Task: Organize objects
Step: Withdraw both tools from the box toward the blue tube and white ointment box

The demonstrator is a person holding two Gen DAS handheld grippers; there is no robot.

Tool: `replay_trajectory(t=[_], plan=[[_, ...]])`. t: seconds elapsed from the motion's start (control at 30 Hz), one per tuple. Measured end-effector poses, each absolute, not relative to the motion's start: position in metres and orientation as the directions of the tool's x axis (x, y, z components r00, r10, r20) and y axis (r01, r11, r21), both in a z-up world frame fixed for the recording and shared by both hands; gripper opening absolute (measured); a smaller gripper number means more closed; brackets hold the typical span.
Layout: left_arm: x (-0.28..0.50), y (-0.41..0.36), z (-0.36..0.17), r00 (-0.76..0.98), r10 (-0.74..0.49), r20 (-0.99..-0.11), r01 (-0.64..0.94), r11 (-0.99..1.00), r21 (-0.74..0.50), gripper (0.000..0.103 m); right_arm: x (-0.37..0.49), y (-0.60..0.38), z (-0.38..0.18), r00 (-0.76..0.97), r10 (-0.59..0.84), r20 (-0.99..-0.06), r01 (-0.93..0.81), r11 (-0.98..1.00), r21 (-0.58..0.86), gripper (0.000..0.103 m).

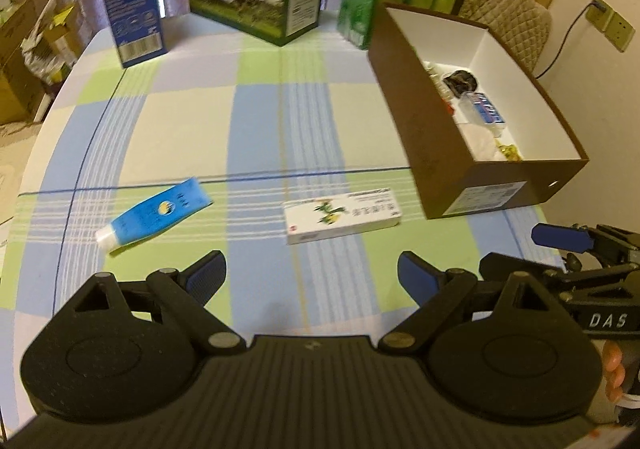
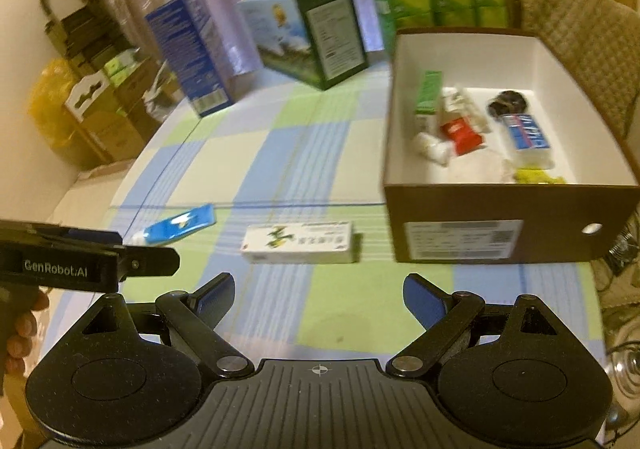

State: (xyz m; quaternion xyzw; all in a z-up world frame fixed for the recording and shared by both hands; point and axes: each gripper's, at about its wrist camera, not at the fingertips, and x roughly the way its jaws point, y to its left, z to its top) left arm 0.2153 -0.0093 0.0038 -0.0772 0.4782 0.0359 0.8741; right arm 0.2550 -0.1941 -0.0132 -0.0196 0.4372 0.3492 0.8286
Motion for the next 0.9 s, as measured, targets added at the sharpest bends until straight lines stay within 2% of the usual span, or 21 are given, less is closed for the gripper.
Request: replay_trajectory(t=[0.33,0.53,0.9], plan=[[0.206,0.027,-0.009,0.528,0.009,-0.849,-0.177,0.979,-0.1,0.091,0.245,-0.152,-0.041,0.334,0.569,-0.752,-0.714,0.673,0.192,0.089],[0.203,0.052,-0.017,0.527,0.035,-0.849,-0.194,0.978,-0.08,0.091,0.247,-0.128,-0.059,0.356,0.566,-0.743,-0.808,0.587,0.06,0.089],[0.205,0.094,-0.034,0.526,0.075,-0.847,-0.236,0.97,-0.061,0.091,0.267,-0.088,-0.097,0.356,0.521,-0.776,-0.885,0.456,-0.1,0.088]])
